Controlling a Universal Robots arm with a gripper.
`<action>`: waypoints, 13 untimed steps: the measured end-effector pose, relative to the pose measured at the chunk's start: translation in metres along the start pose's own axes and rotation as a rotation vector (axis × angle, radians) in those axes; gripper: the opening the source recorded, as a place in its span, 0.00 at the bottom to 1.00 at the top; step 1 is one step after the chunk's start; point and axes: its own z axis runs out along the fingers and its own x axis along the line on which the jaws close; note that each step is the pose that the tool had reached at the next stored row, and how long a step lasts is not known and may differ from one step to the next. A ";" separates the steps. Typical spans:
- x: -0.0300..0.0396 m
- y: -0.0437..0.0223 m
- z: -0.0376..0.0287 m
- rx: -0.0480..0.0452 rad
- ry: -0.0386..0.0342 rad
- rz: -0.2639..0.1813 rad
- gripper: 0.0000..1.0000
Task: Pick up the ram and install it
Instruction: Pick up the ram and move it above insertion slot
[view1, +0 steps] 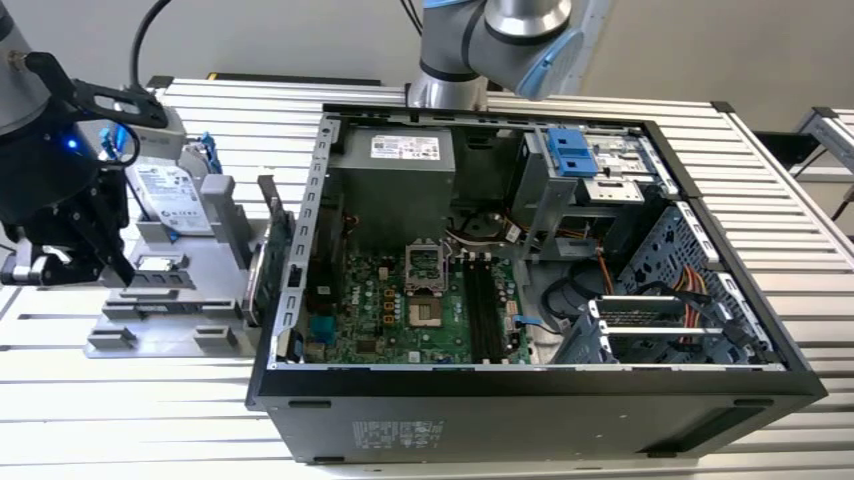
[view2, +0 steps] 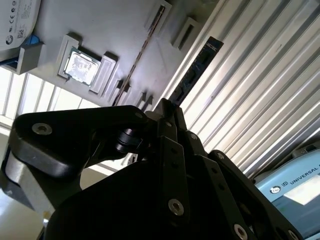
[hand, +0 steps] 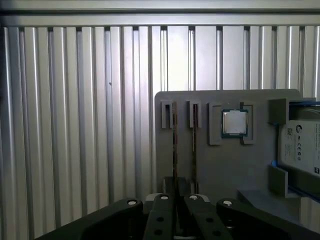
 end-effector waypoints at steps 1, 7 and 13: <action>0.0000 0.0000 -0.0013 0.0000 0.0000 0.000 0.00; 0.0000 0.0000 -0.0056 0.0001 -0.0001 0.000 0.00; -0.0001 0.0001 -0.0098 0.0001 -0.0001 0.000 0.00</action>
